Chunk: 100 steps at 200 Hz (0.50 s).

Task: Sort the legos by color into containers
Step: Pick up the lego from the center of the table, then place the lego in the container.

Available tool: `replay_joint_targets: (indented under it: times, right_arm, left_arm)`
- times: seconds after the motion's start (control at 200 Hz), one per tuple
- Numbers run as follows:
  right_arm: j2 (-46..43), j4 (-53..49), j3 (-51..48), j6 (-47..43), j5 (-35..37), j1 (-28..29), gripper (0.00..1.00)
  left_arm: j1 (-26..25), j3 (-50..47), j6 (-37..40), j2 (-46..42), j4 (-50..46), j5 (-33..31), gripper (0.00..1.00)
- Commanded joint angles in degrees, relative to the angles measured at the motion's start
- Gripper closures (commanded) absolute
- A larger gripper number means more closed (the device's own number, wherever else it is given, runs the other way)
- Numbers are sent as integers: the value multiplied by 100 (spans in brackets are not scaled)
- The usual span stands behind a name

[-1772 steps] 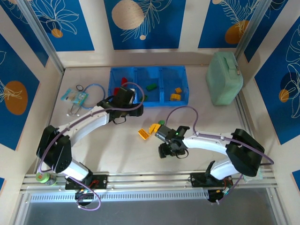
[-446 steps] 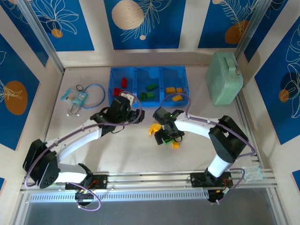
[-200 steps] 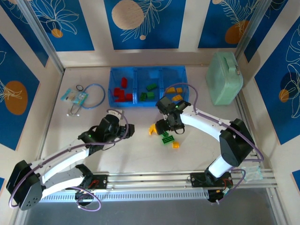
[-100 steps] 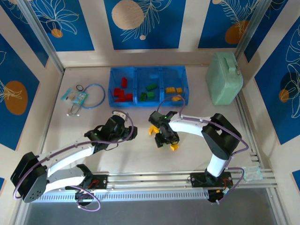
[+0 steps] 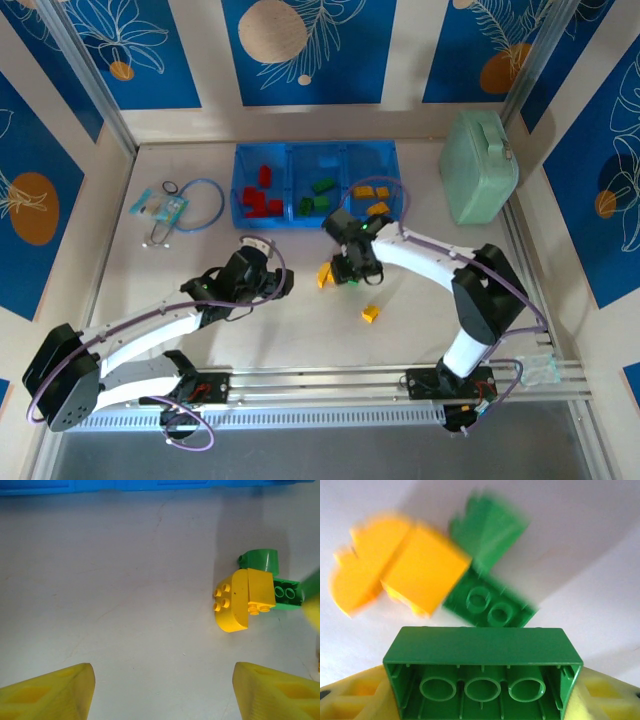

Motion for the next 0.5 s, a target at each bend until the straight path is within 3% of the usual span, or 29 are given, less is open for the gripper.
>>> replay_joint_targets:
  times: [0.0,0.245,0.495]
  right_arm:
    - [-111,-88,539,-463,-93,-571,43]
    - [689,-14,1676,-823,-621,-1709,41]
    - [2053,-446,3386,-939,-543,-2063,40]
  left_arm:
    - [-110,169,87,124,28,-68,27]
    - [-420,76,-51,135,50,-268,28]
    - [-915,303,-37,378,-124,-582,28]
